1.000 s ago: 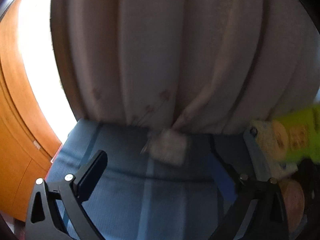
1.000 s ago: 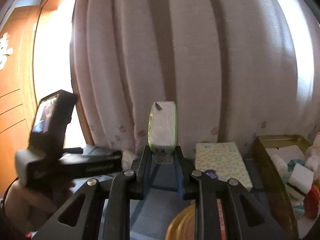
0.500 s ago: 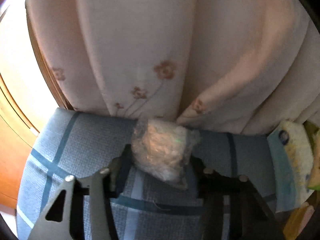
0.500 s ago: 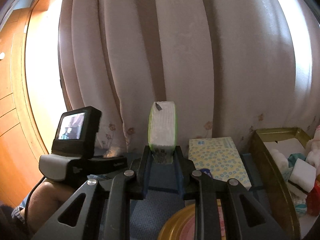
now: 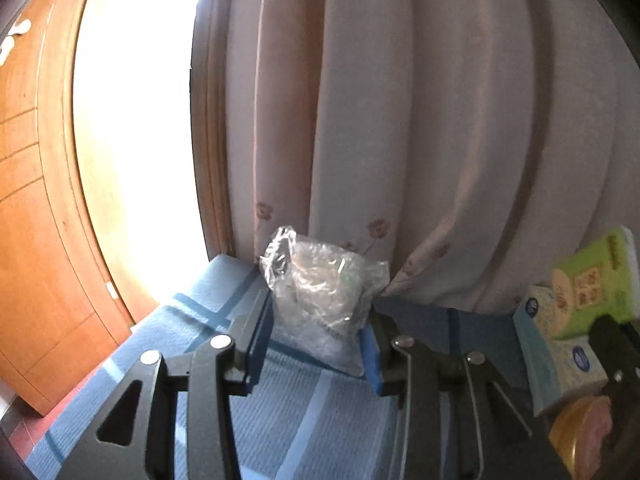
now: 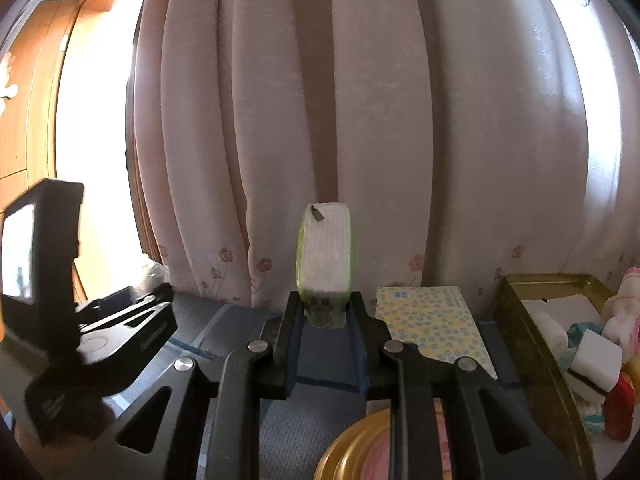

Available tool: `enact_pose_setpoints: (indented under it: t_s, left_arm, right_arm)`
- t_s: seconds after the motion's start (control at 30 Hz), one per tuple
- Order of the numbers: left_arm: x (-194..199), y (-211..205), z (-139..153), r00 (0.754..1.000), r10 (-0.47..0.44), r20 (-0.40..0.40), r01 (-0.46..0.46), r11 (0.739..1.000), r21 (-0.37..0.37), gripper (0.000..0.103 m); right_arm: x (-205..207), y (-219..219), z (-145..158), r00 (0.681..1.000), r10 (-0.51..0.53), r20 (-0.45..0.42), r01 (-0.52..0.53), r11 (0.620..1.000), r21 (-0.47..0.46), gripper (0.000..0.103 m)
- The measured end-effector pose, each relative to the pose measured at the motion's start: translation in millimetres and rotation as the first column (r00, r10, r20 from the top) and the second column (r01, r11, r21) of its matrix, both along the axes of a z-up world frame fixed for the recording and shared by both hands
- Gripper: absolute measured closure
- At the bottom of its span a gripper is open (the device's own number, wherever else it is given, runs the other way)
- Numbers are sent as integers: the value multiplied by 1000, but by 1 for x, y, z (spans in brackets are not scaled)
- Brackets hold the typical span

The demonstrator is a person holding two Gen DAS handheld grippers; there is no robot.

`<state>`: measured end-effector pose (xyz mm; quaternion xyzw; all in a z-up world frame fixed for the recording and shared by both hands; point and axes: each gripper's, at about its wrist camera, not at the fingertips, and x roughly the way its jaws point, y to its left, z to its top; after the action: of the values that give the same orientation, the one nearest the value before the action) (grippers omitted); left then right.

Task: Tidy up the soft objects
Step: 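Carry the green tissue pack and plastic bag over the gold tray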

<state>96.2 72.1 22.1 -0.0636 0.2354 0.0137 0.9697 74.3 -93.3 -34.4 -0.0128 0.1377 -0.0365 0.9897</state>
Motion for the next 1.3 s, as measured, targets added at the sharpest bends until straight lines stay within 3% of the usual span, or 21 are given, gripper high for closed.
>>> enact_pose_setpoints:
  t_s: [0.2,0.57,0.93,1.3]
  left_arm:
    - [-42,-21,4,1000,5,31,-5,1000,1,64]
    - [-60,-35,8,994,14,107,-21,998,67,64]
    - [-87,-30,0,985,17,171,-29,998,63,64]
    - [-92,-26,-1,986,18,165,-27,998,54,64]
  right_arm:
    - [-8,7,4,1000,5,-19,-6,1000,-20,79]
    - [-34,5,7,1000,12,-8,-12,998,-54,79]
    - [-51,5,9,1000,19,5,-19,997,-71,79]
    - [-69,11,11,998,53,33,-49,992,-117,79]
